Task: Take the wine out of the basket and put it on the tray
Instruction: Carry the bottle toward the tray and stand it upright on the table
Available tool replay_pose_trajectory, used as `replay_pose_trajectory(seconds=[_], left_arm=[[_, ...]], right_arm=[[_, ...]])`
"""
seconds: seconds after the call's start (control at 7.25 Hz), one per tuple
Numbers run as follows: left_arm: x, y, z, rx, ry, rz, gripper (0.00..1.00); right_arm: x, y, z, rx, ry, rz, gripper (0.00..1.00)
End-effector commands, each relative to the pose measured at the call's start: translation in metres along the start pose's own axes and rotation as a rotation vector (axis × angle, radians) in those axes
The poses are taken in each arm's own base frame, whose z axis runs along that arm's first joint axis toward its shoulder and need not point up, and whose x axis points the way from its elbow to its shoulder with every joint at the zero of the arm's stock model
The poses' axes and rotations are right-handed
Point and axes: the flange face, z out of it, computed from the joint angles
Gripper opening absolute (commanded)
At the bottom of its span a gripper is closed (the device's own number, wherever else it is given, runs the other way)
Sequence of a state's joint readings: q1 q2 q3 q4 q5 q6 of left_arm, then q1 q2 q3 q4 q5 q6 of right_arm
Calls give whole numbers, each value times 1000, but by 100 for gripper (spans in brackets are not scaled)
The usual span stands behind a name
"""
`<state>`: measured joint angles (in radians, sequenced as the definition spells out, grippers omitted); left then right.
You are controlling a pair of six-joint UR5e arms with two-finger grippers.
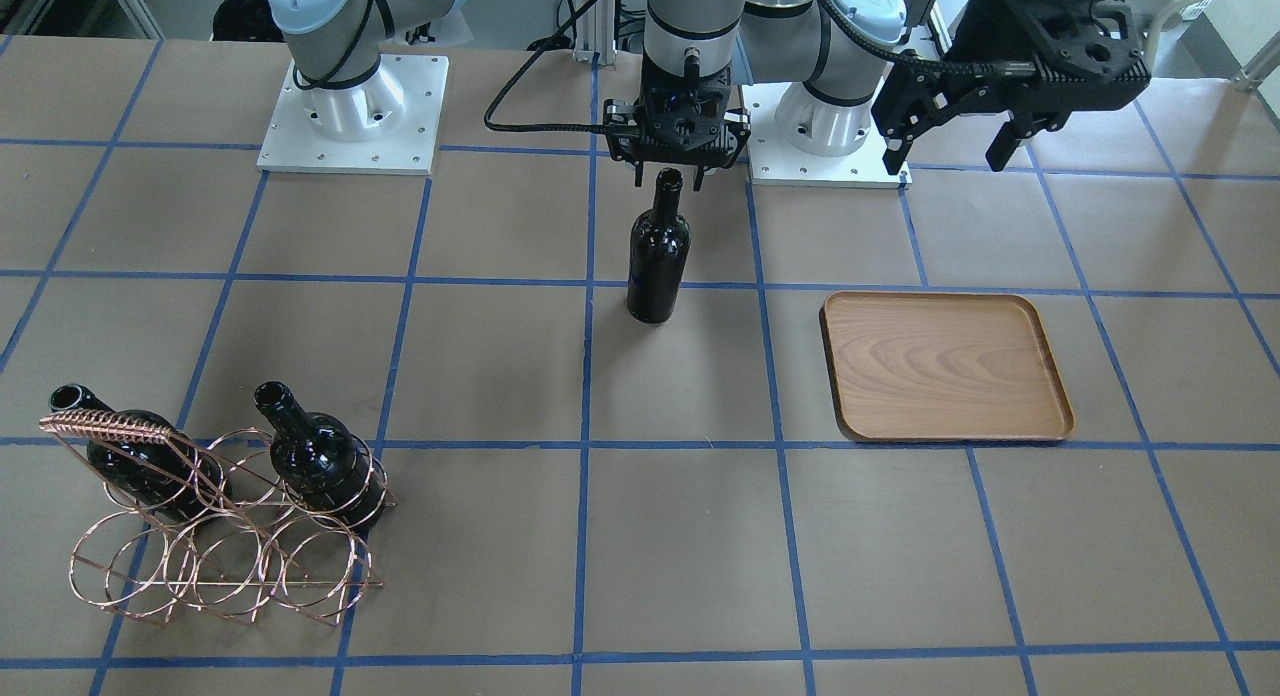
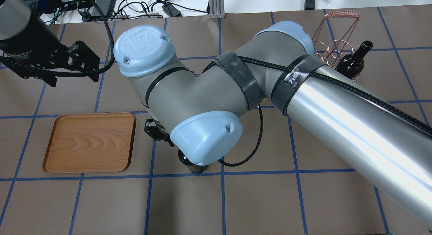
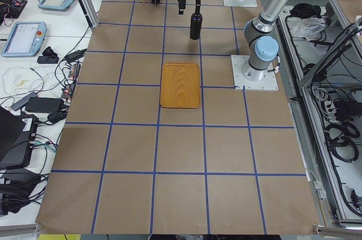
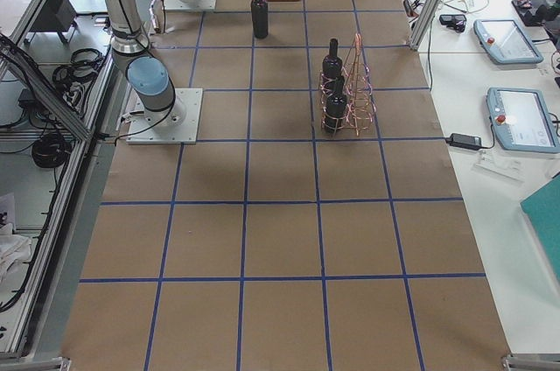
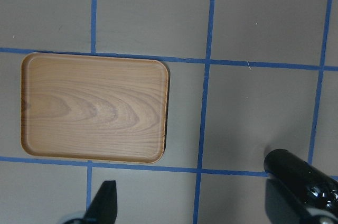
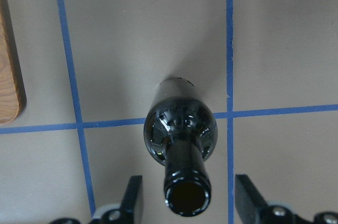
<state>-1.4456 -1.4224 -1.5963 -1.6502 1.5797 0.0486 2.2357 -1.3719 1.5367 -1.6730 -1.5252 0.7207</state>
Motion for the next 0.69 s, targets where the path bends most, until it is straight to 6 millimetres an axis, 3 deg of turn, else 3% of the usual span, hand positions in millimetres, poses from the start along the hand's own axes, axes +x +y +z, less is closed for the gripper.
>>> replay_pose_trajectory(seconds=[0.0,0.14,0.41,0.55], left_arm=[[0,-1,3,-10,-3,5,100],[0,1,6,-30,-13,41,100],[0,-4,11,-41,-14,126,100],[7,-2,11,-35,-13,120,100]], right_arm=[[10,-11,-15,27,-7,11,79],[28,-19,-33,56,-25,-12,79],[111,-55,-77,84,-19,-12,79],[152,-82,-85,90,-18,-19,78]])
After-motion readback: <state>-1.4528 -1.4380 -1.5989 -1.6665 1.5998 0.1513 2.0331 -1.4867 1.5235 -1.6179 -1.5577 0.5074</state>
